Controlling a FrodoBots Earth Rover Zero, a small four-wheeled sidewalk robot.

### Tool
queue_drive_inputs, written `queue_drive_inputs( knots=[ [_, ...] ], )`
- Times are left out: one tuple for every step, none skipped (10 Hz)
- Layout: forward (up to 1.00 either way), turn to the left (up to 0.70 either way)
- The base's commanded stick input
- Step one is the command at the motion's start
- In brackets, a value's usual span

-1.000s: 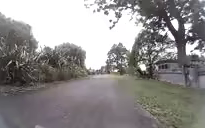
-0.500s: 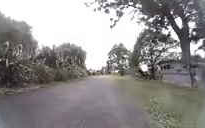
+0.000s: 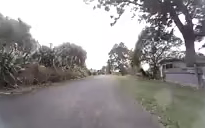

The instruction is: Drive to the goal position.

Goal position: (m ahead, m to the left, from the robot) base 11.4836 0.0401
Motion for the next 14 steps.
queue_drive_inputs(
  knots=[
    [0.85,0.00],
    [0.85,0.00],
    [0.85,0.00],
    [0.85,0.00],
    [0.85,0.00],
    [0.85,0.00],
    [0.85,0.00],
    [0.85,0.00],
    [0.85,0.00],
    [0.85,0.00],
    [0.85,0.00],
    [0.85,0.00],
    [0.85,0.00],
    [0.85,0.00]
  ],
)
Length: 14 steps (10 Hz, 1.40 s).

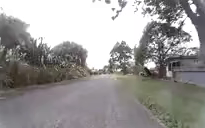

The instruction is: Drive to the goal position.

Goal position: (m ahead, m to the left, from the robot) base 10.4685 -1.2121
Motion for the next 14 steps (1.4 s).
queue_drive_inputs(
  knots=[
    [0.85,0.00],
    [0.85,0.00],
    [0.85,0.00],
    [0.85,0.00],
    [0.85,0.00],
    [0.85,0.00],
    [0.85,0.00],
    [0.85,-0.04],
    [0.85,-0.28],
    [0.85,-0.34],
    [0.85,-0.26],
    [0.85,-0.03],
    [0.85,0.00],
    [0.85,0.00]
  ],
)
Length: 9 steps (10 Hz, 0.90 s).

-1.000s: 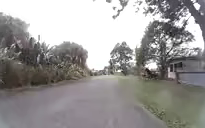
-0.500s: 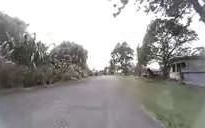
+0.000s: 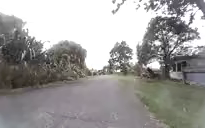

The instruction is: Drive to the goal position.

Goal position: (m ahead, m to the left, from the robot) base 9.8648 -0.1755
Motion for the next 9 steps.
queue_drive_inputs(
  knots=[
    [0.85,0.00],
    [0.85,0.00],
    [0.85,0.00],
    [0.85,0.00],
    [0.85,0.00],
    [0.85,0.00],
    [0.85,0.00],
    [0.85,0.00],
    [0.85,0.00]
  ],
)
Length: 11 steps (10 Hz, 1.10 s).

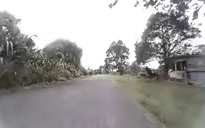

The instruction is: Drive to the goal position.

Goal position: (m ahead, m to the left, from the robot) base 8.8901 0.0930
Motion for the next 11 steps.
queue_drive_inputs(
  knots=[
    [0.85,0.00],
    [0.85,0.00],
    [0.85,0.00],
    [0.85,0.00],
    [0.85,0.00],
    [0.85,0.00],
    [0.85,0.00],
    [0.85,0.00],
    [0.85,0.00],
    [0.85,0.00],
    [0.85,0.00]
  ],
)
